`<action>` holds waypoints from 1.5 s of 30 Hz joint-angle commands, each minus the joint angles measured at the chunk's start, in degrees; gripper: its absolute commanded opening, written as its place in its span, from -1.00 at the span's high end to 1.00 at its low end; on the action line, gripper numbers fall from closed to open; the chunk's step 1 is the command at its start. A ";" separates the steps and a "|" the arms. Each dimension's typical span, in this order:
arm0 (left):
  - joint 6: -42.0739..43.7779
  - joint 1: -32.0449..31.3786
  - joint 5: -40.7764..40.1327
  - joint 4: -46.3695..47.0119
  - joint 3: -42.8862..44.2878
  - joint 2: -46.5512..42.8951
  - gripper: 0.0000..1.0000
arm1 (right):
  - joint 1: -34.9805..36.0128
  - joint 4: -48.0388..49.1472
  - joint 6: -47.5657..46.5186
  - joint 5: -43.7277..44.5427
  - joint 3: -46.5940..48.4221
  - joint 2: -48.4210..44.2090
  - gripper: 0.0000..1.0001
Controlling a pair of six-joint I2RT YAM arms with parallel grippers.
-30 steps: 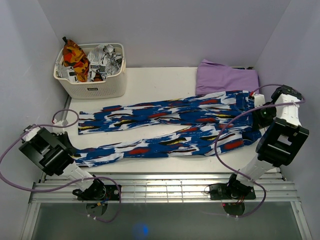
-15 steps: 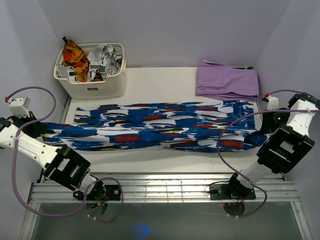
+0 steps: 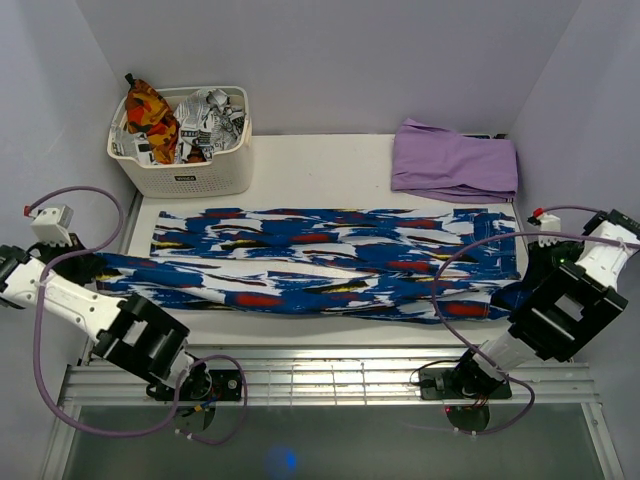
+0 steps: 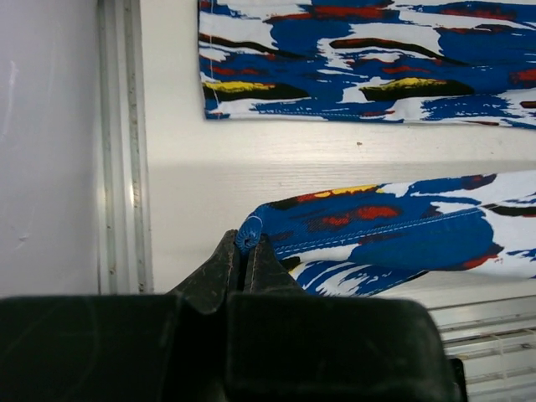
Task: Fold and stack the trousers
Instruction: Flatten the trousers out
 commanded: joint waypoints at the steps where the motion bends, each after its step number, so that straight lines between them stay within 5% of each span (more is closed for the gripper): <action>1: -7.09 -3.15 -2.68 7.63 -0.41 4.13 1.00 | 0.91 5.66 -2.94 4.56 -0.36 1.89 0.84; 7: -26.49 -25.80 -17.18 21.07 1.00 14.66 1.00 | 7.85 6.37 10.07 3.25 12.64 13.84 0.85; 12: -36.55 -32.09 -28.72 22.52 7.66 30.74 1.00 | 15.15 8.39 17.11 6.93 18.98 20.26 0.82; 14: -40.16 -32.00 -29.95 17.54 16.88 40.40 0.35 | 16.91 6.92 19.40 10.45 22.30 23.25 0.37; 15: -39.91 -31.13 -28.65 14.82 19.34 41.14 -0.01 | 16.22 4.29 20.01 10.81 24.41 23.35 -0.24; 16: -38.16 -30.42 -28.20 14.79 17.72 37.75 -0.29 | 14.21 3.22 19.41 11.07 24.26 21.61 -0.41; 17: -37.10 -29.63 -28.20 14.35 15.09 36.33 -0.33 | 12.63 2.25 18.27 11.68 23.12 20.72 -0.47; 20: -30.09 -26.12 -28.73 12.86 6.22 28.51 -0.46 | 8.31 -0.74 12.74 12.40 15.05 15.72 -0.43; 25: -22.69 -20.93 -27.49 15.91 -5.56 27.88 -0.50 | 7.51 4.33 11.14 11.16 2.92 14.39 -0.40; 27: -19.52 -21.36 -21.03 20.04 -8.92 27.44 -0.53 | 7.42 4.97 9.65 8.63 1.41 13.94 -0.30; 33: -20.91 -22.86 -13.46 22.96 -6.04 29.10 -0.50 | 7.42 3.04 9.65 5.19 5.35 15.96 0.16; 37: -21.45 -24.08 -11.85 23.14 -2.08 29.80 -0.26 | 7.42 1.10 10.26 2.38 10.01 17.54 0.79; 41: -20.40 -24.62 -11.68 22.79 0.12 30.69 -0.18 | 7.42 -0.74 10.70 0.88 13.70 19.48 0.84; 45: -18.90 -24.62 -13.17 23.40 1.00 30.86 -0.39 | 7.42 -1.10 10.53 0.53 15.03 19.57 0.84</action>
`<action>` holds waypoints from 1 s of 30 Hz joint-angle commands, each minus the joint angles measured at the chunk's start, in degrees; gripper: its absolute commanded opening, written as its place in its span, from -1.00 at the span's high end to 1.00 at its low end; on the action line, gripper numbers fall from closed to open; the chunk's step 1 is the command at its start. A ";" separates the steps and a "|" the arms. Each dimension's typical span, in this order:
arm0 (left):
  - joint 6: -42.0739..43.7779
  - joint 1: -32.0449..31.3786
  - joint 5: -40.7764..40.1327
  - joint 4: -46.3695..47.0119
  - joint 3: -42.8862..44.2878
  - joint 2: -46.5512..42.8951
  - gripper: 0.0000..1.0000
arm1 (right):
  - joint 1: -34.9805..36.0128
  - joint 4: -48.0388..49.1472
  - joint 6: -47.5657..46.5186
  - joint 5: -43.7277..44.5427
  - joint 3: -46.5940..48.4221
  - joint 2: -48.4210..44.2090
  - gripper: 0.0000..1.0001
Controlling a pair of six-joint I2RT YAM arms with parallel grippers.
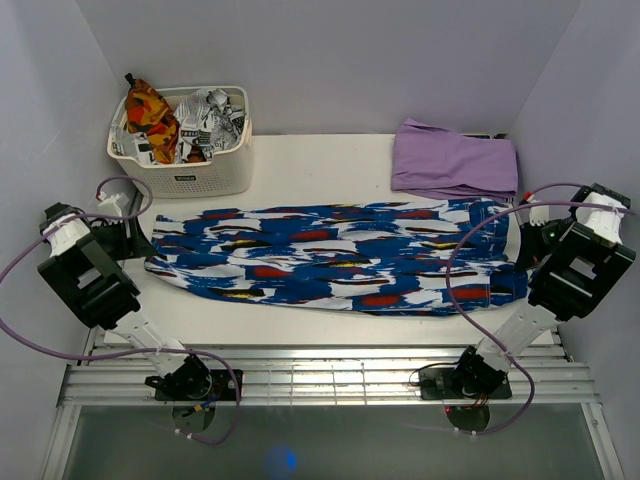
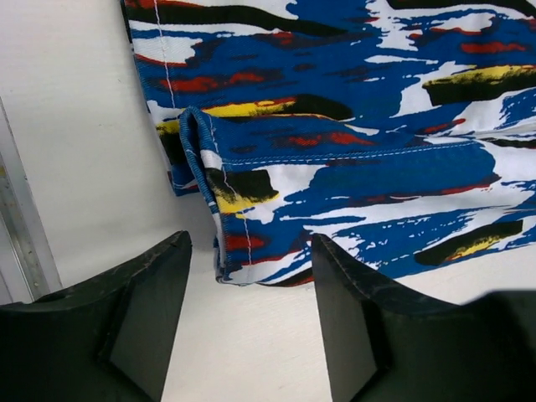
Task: Fold and stack the trousers
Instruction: Flatten the trousers out
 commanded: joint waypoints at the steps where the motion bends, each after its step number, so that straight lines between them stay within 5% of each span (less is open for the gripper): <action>1: 2.28 -0.01 1.08 0.71 1.85 0.52 -0.44 | -0.12 -2.89 -0.77 -2.25 2.61 0.51 0.84; 5: 5.08 0.26 -2.69 -0.87 2.56 1.50 -0.50 | -0.12 -2.89 -2.44 -0.93 0.95 -0.80 0.84; 6: 5.79 0.52 -2.96 -0.87 2.21 1.06 -0.51 | -0.12 -2.72 -2.97 0.20 0.16 -1.24 0.70; 8: 7.72 0.61 -3.40 -0.87 0.80 0.18 -0.55 | -0.20 -2.19 -4.37 1.26 -2.39 -2.99 0.33; 9: 8.25 0.78 -3.40 -0.87 0.28 0.00 -0.56 | -0.47 -1.93 -4.81 1.70 -3.35 -3.70 -0.41; 10: 8.69 0.79 -3.32 -0.87 -0.86 -0.09 -0.57 | -0.99 -1.58 -5.34 1.97 -5.19 -4.75 -0.82; 11: 9.13 0.87 -3.06 -0.87 -1.48 -0.09 -0.57 | -1.17 -1.14 -5.78 2.23 -6.17 -5.28 -0.88; 22: 11.60 0.70 3.89 -1.66 -4.83 2.64 -0.42 | -2.40 6.16 -6.31 7.24 -14.53 -6.43 -0.83; 30: 11.77 0.79 5.03 -2.01 -5.36 1.76 -0.55 | -6.97 8.61 -13.15 4.43 -12.49 -8.46 -0.80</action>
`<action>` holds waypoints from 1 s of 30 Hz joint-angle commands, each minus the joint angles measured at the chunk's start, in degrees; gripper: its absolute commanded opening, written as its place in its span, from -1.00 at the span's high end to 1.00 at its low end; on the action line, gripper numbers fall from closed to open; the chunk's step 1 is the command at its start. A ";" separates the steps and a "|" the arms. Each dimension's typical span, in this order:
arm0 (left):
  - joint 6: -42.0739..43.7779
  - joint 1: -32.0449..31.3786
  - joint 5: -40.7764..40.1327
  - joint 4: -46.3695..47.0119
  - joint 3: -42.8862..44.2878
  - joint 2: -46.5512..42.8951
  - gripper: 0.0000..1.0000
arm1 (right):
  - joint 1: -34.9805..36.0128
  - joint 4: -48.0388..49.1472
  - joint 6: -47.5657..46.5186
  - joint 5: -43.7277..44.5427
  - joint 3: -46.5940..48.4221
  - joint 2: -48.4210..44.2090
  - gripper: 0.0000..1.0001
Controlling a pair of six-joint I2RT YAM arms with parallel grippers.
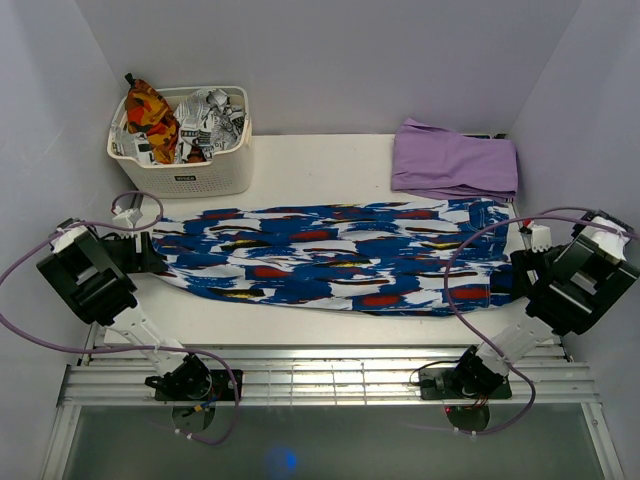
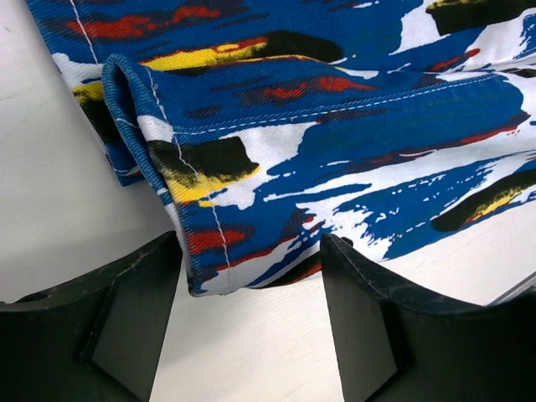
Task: Fold and stack the trousers
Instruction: Flatten the trousers out
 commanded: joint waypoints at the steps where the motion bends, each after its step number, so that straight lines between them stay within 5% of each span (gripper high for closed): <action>1: 1.07 0.15 3.74 -0.57 -0.15 -1.04 -0.56 | -1.51 2.83 -5.52 -1.36 -0.15 -2.27 -0.80; 9: 0.53 0.24 4.71 -0.13 1.87 0.72 -0.60 | 0.42 6.61 -6.58 -5.66 -2.44 3.27 -0.81; 12: 2.90 0.15 6.20 -0.56 2.31 1.07 -0.61 | 1.91 7.57 -6.22 -6.37 -3.85 3.27 -0.99; 15: 6.42 0.15 8.66 -1.97 2.22 1.33 -0.61 | 2.45 6.79 -5.79 -7.25 -2.72 2.57 -0.38; 17: 8.43 0.15 9.80 -3.11 2.48 2.29 -0.54 | 2.45 4.42 -5.26 -7.86 -1.05 2.66 -0.19; 20: 8.97 0.15 10.77 -5.83 4.15 3.44 -0.03 | 2.45 1.52 -4.55 -8.30 2.38 2.48 0.25; 22: 7.75 0.06 10.95 -6.54 6.86 3.44 0.30 | 2.45 0.20 -4.03 -8.83 5.53 2.22 0.78; 24: 3.54 -0.02 9.90 -8.55 12.29 3.79 0.91 | 2.53 -1.38 -2.44 -9.53 8.26 2.39 0.85; 30: -7.29 -1.08 -5.79 -23.30 32.08 9.67 1.00 | 2.53 -7.71 -1.47 -8.14 18.03 4.68 0.84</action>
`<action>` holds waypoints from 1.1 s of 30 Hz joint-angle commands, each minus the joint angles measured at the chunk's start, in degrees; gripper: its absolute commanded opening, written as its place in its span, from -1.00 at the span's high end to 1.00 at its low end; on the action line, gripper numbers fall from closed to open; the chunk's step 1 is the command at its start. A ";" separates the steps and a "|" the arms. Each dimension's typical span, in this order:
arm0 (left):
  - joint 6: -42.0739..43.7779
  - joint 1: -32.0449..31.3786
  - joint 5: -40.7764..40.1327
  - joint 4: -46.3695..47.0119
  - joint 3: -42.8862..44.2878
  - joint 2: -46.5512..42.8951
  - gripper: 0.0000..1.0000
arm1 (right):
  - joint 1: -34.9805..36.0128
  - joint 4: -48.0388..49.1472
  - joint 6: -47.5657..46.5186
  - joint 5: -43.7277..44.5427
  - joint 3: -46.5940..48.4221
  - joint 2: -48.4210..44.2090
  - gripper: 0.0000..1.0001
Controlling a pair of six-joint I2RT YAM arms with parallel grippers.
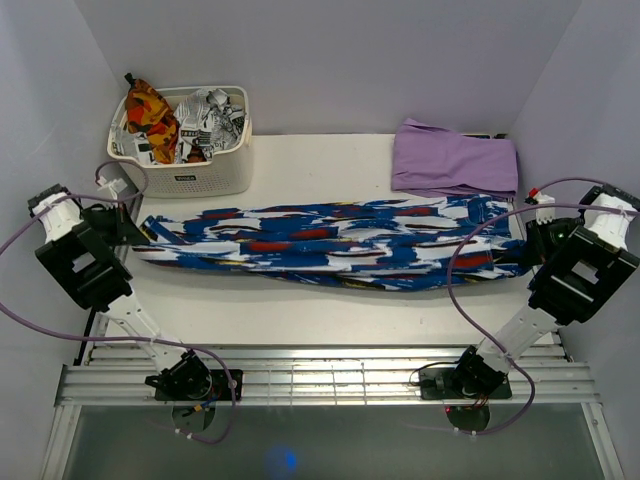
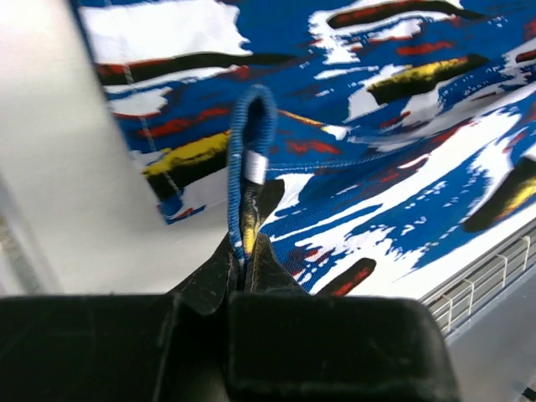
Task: Fold and stack the trousers
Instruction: Flatten the trousers out
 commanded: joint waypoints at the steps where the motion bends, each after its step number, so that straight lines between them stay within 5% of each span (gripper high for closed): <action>1: -6.36 0.45 -12.09 -8.68 12.01 2.66 1.00 | -0.46 -2.21 -0.60 2.60 4.11 -0.33 0.84; 10: -5.24 4.31 -30.29 -4.31 -9.39 -6.37 1.00 | -0.46 2.96 -12.45 18.94 -19.42 -12.35 0.81; 12: -3.57 6.25 -32.85 -1.32 -14.68 -7.87 0.82 | -0.46 5.07 -14.74 23.93 -25.65 -14.38 0.47; 13: -2.69 7.03 -33.30 -1.05 -15.47 -8.22 0.40 | -0.55 7.17 -16.41 26.58 -27.08 -16.22 0.23; 14: -0.60 7.74 -32.43 -1.22 -15.57 -8.40 0.21 | -0.63 7.72 -17.12 27.73 -27.79 -17.11 -0.09; 15: 0.21 8.96 -31.64 -1.23 -14.52 -9.27 0.03 | -0.90 7.72 -17.74 28.01 -27.71 -17.64 -0.64; 16: 0.74 9.24 -31.03 -1.14 -13.56 -9.80 -0.19 | -1.07 7.46 -18.18 27.66 -25.62 -18.43 -0.92; 18: 1.88 9.42 -28.31 -1.05 -11.62 -10.94 -0.43 | -1.07 6.15 -18.18 25.39 -21.93 -17.83 -0.80; 23: 0.66 6.79 -19.61 -0.18 -5.02 -11.74 -0.47 | 0.42 3.07 -11.43 17.91 -7.44 -12.47 -0.94; 27: -2.67 -1.63 -14.24 7.20 -10.02 -15.25 -0.47 | 5.67 1.57 -3.88 12.20 -4.24 -10.00 -0.31; 30: -8.20 -8.48 -11.16 12.21 -13.54 -15.00 -0.36 | 11.47 2.53 -0.96 11.93 -7.30 -9.47 -0.03; 33: -12.96 -12.89 -12.12 13.54 -16.17 -11.75 0.03 | 15.69 6.82 2.02 13.67 -13.08 -9.56 0.09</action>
